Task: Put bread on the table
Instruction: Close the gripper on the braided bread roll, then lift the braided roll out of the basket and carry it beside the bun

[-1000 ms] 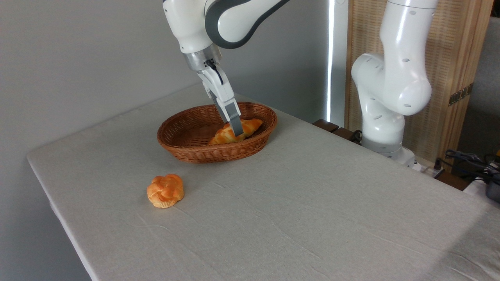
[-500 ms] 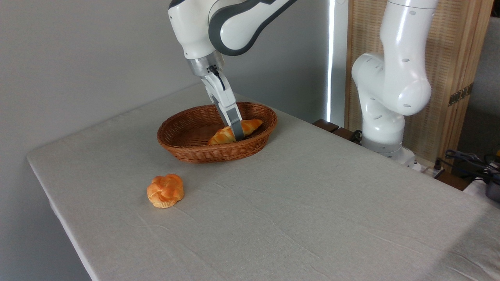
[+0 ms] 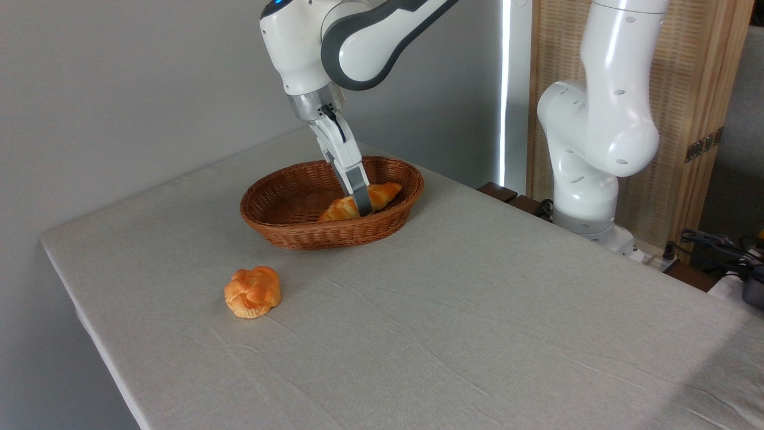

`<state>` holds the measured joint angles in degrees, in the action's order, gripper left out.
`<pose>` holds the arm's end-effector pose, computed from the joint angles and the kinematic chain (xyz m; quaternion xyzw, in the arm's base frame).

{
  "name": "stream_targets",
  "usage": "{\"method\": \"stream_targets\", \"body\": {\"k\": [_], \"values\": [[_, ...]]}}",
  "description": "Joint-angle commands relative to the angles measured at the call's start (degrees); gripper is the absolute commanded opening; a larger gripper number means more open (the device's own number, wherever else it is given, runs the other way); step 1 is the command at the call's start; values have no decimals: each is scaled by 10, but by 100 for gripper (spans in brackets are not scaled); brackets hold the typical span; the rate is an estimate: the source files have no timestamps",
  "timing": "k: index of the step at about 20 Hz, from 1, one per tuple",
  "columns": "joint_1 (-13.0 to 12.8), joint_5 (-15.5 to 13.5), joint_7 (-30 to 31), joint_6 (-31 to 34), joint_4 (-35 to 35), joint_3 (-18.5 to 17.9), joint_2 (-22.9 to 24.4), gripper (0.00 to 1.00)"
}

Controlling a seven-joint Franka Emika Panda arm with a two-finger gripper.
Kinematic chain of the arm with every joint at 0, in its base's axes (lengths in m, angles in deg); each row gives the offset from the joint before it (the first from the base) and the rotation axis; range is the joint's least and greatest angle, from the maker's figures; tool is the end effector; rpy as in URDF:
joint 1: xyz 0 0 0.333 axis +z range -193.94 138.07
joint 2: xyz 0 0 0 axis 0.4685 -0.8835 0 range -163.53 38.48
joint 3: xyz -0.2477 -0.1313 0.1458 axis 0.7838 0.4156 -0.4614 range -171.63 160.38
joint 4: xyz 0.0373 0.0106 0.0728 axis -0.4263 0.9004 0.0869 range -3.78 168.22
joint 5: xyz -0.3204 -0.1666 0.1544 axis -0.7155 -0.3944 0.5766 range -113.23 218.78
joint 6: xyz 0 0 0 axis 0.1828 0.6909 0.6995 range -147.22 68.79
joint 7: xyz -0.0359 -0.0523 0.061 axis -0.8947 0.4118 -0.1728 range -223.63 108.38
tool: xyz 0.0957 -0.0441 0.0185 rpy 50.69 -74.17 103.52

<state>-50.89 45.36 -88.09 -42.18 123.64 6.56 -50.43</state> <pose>0.3697 -0.2736 0.4212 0.8536 -0.5130 -0.0844 0.0335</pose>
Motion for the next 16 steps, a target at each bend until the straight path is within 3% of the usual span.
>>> {"method": "stream_targets", "body": {"k": [1,11,16], "values": [[-7,7,5,-17,13,-3,-2,28],[-7,7,4,-18,12,-3,-6,27],[-7,7,4,-18,12,-3,-6,20]]}}
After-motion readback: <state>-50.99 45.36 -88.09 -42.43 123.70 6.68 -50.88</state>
